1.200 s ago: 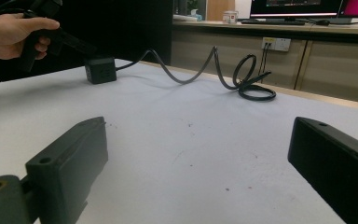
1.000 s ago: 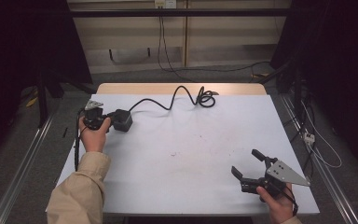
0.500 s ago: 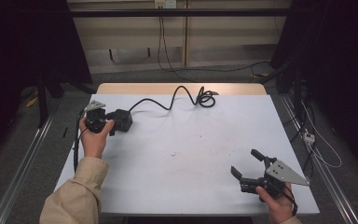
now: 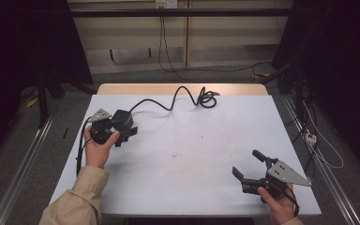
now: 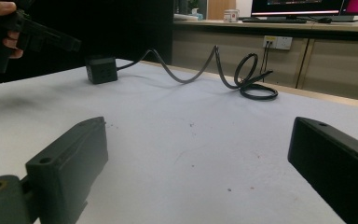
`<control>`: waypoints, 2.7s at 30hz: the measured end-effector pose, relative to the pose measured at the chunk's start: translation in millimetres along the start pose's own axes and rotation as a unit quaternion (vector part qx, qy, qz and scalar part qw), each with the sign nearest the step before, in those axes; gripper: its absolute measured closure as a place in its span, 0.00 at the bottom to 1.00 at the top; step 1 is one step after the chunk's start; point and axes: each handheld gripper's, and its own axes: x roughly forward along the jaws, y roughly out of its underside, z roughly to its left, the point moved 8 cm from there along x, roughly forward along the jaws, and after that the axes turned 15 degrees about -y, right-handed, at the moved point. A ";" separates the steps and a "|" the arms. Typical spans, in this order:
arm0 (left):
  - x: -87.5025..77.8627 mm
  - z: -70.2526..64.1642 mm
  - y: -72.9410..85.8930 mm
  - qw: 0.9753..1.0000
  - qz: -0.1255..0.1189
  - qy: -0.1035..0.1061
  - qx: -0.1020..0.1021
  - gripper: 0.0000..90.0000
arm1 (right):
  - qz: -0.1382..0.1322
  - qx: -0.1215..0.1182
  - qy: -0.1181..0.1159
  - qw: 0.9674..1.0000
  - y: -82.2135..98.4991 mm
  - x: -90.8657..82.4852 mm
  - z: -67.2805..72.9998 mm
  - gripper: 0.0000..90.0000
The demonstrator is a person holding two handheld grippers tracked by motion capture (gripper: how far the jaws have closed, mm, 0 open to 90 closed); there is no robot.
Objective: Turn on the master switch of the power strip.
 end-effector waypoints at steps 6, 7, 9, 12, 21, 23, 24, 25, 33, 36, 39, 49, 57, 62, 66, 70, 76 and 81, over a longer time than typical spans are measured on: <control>-8.2 -14.0 7.0 1.000 -0.006 0.020 0.009 0.25 | 0.001 0.001 -0.002 1.000 0.3 1.1 0.7 0.05; -9.3 -16.2 8.7 1.000 -0.005 0.022 0.011 0.25 | 0.001 0.000 -0.002 1.000 0.3 1.3 0.7 0.05; -11.9 -20.1 11.0 1.000 -0.007 0.026 0.014 0.24 | 0.000 0.001 -0.003 1.000 0.1 1.4 1.0 0.05; -16.3 -25.7 14.2 0.999 -0.007 0.033 0.017 0.23 | 0.000 0.001 -0.003 1.000 -0.1 1.3 1.0 0.05; -24.6 -37.3 25.2 0.999 -0.008 0.045 0.029 0.21 | 0.000 0.000 -0.003 1.000 -0.1 1.8 1.1 0.05; -25.9 -39.0 28.8 0.998 -0.007 0.048 0.030 0.20 | 0.000 0.001 -0.004 1.000 0.1 1.8 1.2 0.05; -26.6 -39.7 30.4 0.998 -0.007 0.049 0.031 0.20 | 0.001 0.001 -0.004 1.000 0.3 1.7 1.1 0.05; -27.2 -40.8 32.2 0.998 -0.008 0.052 0.028 0.19 | 0.001 0.001 -0.004 1.000 0.4 1.7 0.9 0.05; -32.1 -46.2 45.3 0.998 -0.010 0.060 0.028 0.16 | 0.001 0.001 -0.005 1.000 0.6 2.1 1.4 0.05; -34.1 -48.3 49.3 0.998 -0.010 0.063 0.029 0.15 | 0.003 0.000 -0.006 1.000 0.9 2.4 1.8 0.05; -36.7 -51.0 52.3 0.997 -0.011 0.067 0.031 0.15 | 0.003 0.000 -0.007 1.000 0.8 2.5 2.3 0.05; -43.5 -54.4 64.1 0.997 -0.008 0.072 0.034 0.14 | 0.003 0.000 -0.008 1.000 0.6 2.4 2.9 0.05; -47.3 -56.5 72.4 0.997 -0.004 0.076 0.034 0.14 | 0.003 0.001 -0.008 1.000 0.8 2.5 2.7 0.05; -49.1 -57.6 74.7 0.997 -0.005 0.075 0.035 0.14 | 0.003 0.001 -0.009 1.000 1.1 2.8 3.0 0.05; -51.2 -58.5 76.4 0.997 -0.006 0.075 0.037 0.14 | 0.003 0.001 -0.009 1.000 1.2 2.7 3.0 0.05; -53.3 -60.0 78.8 0.996 -0.007 0.077 0.038 0.13 | 0.004 0.001 -0.009 1.000 1.5 3.0 3.0 0.05; -53.9 -61.0 79.2 0.996 -0.010 0.076 0.040 0.13 | 0.005 -0.001 -0.010 1.000 1.9 3.7 3.4 0.05; -53.6 -60.0 78.7 0.996 -0.013 0.075 0.038 0.13 | 0.005 0.000 -0.010 1.000 1.9 3.5 3.2 0.05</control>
